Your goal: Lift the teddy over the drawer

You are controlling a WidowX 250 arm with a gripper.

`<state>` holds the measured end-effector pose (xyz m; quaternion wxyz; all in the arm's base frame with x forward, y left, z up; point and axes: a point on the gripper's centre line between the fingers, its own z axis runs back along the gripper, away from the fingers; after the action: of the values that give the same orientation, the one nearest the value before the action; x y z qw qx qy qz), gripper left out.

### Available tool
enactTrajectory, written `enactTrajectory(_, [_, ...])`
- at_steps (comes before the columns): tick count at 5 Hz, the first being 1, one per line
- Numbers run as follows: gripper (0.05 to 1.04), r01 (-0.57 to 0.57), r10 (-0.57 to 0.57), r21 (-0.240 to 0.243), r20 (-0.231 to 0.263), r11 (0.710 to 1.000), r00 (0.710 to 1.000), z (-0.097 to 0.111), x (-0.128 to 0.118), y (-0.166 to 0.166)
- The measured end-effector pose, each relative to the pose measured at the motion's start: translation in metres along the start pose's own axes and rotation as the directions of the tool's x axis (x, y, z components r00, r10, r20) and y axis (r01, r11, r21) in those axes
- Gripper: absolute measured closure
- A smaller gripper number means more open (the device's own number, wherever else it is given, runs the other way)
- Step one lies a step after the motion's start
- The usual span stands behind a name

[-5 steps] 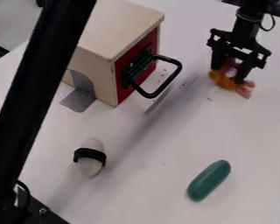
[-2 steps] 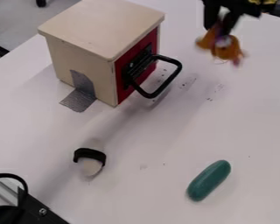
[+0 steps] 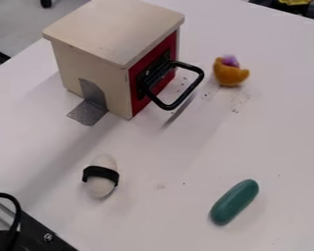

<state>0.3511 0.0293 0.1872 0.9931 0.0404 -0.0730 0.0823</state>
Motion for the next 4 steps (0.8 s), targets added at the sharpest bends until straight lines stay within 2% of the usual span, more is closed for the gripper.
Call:
enactTrajectory(1, [0.959,-0.009,0.01,-0.031,0.023,0.999,1.0,0.006,-0.007,0.007])
enactTrajectory(2, [0.767,0.028,-0.026,-0.067,0.035,0.997,0.999,0.003,-0.007,-0.005])
enactTrajectory(3, [0.458,0.076,-0.076,-0.074,-0.009,0.994,0.997,-0.019,0.003,-0.032])
enactTrajectory(4, [0.185,0.1,-0.102,-0.058,-0.022,0.993,0.995,-0.034,0.02,-0.054])
